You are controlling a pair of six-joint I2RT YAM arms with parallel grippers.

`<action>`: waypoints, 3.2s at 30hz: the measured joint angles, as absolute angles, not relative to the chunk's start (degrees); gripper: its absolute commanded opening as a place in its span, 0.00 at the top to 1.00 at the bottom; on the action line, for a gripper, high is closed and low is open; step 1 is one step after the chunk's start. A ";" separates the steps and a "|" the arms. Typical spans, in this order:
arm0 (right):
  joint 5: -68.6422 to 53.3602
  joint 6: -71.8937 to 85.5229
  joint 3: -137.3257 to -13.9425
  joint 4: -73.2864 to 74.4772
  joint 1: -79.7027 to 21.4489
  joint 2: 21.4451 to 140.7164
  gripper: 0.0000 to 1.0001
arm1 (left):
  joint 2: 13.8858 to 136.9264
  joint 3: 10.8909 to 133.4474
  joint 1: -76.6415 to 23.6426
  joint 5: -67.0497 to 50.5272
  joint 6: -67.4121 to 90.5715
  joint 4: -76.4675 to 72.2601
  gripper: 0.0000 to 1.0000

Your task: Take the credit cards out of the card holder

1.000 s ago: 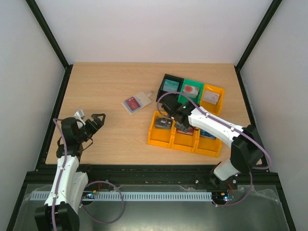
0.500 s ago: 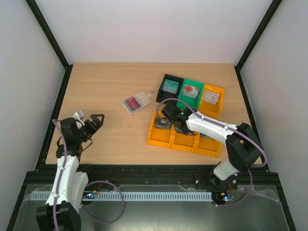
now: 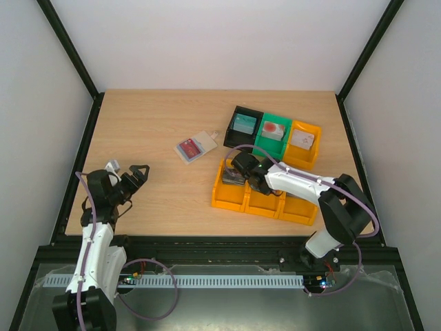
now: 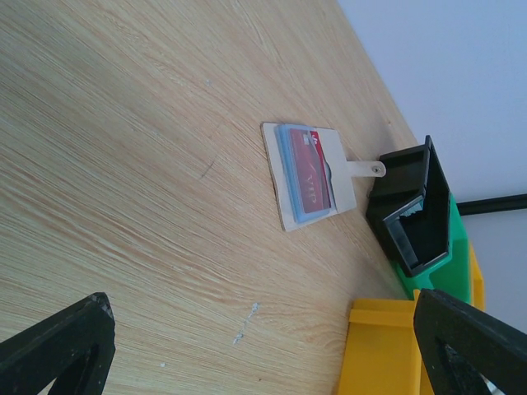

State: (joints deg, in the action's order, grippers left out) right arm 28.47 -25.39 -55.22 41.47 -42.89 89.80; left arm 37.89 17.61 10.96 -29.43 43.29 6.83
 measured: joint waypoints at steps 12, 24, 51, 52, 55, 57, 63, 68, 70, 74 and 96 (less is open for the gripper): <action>24.34 -25.10 -57.98 45.93 -43.22 82.74 0.16 | 38.09 16.84 10.96 -29.50 43.40 6.35 0.00; -3.81 -7.86 -78.67 23.55 -42.63 80.86 0.07 | 40.10 16.80 11.92 -30.00 43.75 5.04 0.00; -12.88 14.04 -119.52 31.77 -43.11 141.97 0.44 | 57.17 15.00 9.43 -31.44 52.03 -10.57 0.00; -13.34 13.82 -119.52 31.94 -43.24 142.02 0.45 | 58.78 15.00 8.47 -31.46 52.69 -12.10 0.00; -16.53 12.88 -119.52 31.97 -43.75 142.08 0.46 | 64.16 15.03 5.85 -31.44 54.89 -16.27 0.01; -19.42 12.78 -119.50 31.94 -44.45 142.08 0.46 | 68.07 15.03 4.71 -31.42 56.99 -18.92 0.01; -27.53 13.93 -117.36 29.58 -48.51 141.51 0.47 | 73.14 15.03 3.75 -30.28 59.46 -24.91 0.01; -35.66 16.36 -114.54 27.33 -50.24 140.57 0.50 | 73.30 13.67 3.49 -28.18 59.51 -28.03 0.01; -37.80 17.23 -114.28 26.92 -50.24 140.57 0.53 | 73.08 13.37 3.60 -27.68 59.37 -28.75 0.05; -42.50 19.33 -113.56 26.85 -49.47 140.59 0.58 | 72.93 12.27 3.88 -26.76 59.05 -30.24 0.18; -54.87 30.94 -107.00 14.87 -47.53 140.57 0.68 | 72.77 9.39 -0.27 -25.10 53.93 -34.76 0.82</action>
